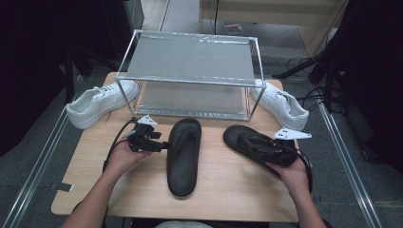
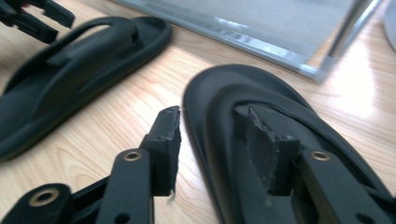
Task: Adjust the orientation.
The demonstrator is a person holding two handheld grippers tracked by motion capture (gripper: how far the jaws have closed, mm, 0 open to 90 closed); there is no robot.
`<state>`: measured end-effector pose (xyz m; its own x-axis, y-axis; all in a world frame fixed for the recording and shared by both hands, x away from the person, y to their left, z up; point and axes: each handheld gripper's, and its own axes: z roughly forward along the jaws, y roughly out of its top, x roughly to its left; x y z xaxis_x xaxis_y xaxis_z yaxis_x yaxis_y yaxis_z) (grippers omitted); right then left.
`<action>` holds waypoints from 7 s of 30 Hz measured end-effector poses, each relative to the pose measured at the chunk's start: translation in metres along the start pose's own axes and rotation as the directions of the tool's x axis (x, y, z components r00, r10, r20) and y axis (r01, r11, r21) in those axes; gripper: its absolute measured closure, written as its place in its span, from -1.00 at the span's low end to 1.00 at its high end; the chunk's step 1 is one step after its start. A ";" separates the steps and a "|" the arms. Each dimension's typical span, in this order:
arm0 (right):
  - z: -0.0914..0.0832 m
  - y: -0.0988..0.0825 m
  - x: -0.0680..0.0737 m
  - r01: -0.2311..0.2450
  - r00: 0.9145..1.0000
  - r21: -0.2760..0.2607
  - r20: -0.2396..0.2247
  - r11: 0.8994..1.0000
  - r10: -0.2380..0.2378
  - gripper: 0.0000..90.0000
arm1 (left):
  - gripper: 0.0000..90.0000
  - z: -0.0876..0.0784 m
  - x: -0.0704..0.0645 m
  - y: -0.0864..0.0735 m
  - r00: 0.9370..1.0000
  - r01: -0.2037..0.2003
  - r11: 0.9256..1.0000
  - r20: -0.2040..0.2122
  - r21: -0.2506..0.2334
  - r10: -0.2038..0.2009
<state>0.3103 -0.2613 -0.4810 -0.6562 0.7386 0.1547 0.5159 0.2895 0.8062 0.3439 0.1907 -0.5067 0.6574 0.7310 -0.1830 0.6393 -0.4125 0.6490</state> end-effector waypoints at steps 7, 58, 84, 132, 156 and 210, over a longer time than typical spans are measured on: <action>-0.006 -0.004 -0.009 -0.033 0.999 0.001 0.032 0.999 0.033 0.77 | -0.20 0.004 0.001 0.006 1.000 0.022 1.000 -0.008 -0.018 -0.022; 0.039 0.007 0.018 0.000 0.999 0.149 -0.035 0.989 0.005 0.96 | -0.25 0.002 0.001 0.000 0.999 -0.012 1.000 -0.032 0.013 0.013; 0.080 0.035 0.031 0.085 0.995 0.143 -0.059 0.986 -0.077 0.94 | -0.25 -0.020 0.003 -0.026 0.998 0.033 0.999 -0.061 -0.012 -0.034; 0.078 0.039 0.023 0.023 0.998 0.102 -0.064 0.995 -0.016 0.92 | -0.26 -0.018 0.004 -0.023 0.998 0.042 0.998 -0.045 -0.046 -0.044; 0.066 0.016 0.039 0.045 0.996 0.171 -0.087 0.984 -0.030 1.00 | -0.26 0.002 0.005 0.003 1.000 0.002 1.000 -0.009 -0.021 -0.003; 0.099 0.033 0.071 0.154 0.973 0.189 -0.201 0.970 -0.115 0.97 | -0.48 -0.009 0.003 -0.017 0.981 0.006 1.000 0.196 0.022 -0.010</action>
<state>0.3353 -0.1390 -0.5002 -0.8084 0.5626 0.1729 0.5037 0.5095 0.6976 0.3316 0.2046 -0.5112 0.7162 0.6146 -0.3305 0.6517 -0.4197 0.6318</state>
